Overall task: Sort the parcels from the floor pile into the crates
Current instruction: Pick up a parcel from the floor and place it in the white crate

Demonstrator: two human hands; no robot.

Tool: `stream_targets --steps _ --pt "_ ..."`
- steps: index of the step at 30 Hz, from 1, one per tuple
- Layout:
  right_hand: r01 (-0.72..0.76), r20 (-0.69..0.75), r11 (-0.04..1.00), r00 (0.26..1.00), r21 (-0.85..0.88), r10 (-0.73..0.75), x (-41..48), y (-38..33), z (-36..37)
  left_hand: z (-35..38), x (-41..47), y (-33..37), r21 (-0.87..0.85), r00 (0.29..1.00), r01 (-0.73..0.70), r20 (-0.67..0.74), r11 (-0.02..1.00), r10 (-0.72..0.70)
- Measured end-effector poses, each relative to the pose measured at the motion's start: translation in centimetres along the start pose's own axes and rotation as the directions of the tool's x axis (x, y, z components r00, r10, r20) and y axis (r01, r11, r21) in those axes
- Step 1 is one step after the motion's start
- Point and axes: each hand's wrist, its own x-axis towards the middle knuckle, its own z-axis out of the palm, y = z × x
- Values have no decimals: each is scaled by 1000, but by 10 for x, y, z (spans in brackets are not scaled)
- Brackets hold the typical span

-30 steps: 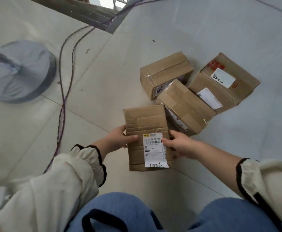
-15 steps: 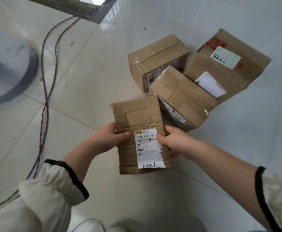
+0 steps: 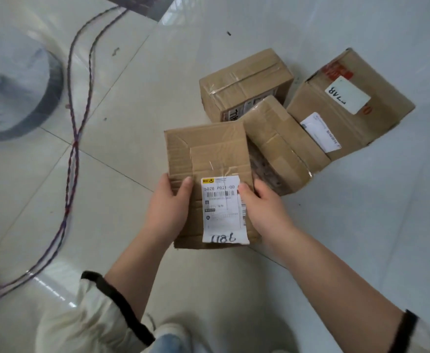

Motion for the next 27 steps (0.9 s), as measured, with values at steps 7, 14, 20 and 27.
stream_targets --steps 7,14,20,27 --pt "-11 76 978 997 208 -5 -98 -84 -21 -75 -90 100 -256 997 -78 -43 964 69" --pt "83 61 964 993 253 -101 -264 -275 -73 -207 -213 271 -346 965 -150 154 926 214" --pt "135 11 968 990 210 -141 -420 -431 -117 -303 -327 431 -320 900 -198 315 927 301" --pt "238 -195 937 962 255 -191 -559 -490 -138 -351 -431 526 -240 784 -357 448 903 430"
